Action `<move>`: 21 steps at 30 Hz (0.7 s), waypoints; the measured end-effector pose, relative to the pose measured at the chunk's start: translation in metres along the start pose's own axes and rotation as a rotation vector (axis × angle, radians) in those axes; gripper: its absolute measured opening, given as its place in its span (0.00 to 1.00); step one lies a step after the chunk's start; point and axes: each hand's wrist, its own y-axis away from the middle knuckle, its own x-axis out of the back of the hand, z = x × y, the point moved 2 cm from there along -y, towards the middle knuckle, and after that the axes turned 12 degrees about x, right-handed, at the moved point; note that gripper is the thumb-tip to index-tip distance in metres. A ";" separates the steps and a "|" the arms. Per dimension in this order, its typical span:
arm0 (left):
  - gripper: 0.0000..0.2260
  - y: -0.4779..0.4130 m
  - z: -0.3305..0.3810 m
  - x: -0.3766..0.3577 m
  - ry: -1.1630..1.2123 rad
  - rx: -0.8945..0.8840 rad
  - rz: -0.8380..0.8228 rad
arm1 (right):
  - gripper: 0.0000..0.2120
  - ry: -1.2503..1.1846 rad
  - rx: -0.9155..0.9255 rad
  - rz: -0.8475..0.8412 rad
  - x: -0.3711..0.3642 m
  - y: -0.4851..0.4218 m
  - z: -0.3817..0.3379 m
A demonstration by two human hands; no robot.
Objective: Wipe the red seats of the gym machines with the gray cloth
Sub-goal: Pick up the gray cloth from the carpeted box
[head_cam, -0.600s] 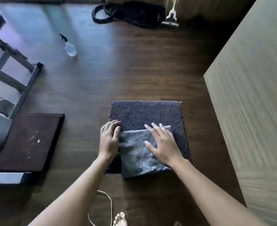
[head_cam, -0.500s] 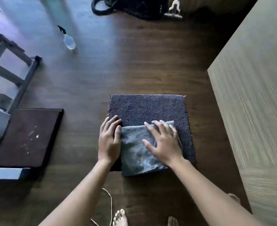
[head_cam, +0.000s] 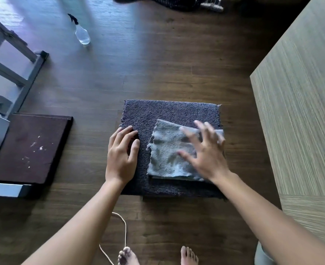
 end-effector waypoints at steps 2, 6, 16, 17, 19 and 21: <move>0.21 0.001 0.002 0.000 -0.069 -0.038 -0.011 | 0.34 -0.009 0.100 -0.114 -0.006 0.007 -0.005; 0.22 0.003 0.004 -0.004 -0.193 -0.102 -0.062 | 0.36 0.085 0.093 -0.051 -0.007 0.007 -0.006; 0.14 0.006 0.031 0.006 -0.201 0.075 -0.170 | 0.16 0.060 0.165 -0.050 0.022 0.007 -0.024; 0.12 0.006 0.040 0.014 -0.201 0.113 -0.192 | 0.15 0.031 0.150 -0.080 0.035 0.004 -0.026; 0.09 0.013 0.058 0.038 -0.238 0.138 -0.204 | 0.15 -0.054 0.145 -0.119 0.069 0.002 -0.034; 0.08 0.027 0.077 0.073 -0.277 0.094 -0.146 | 0.17 -0.101 0.187 -0.146 0.107 0.001 -0.049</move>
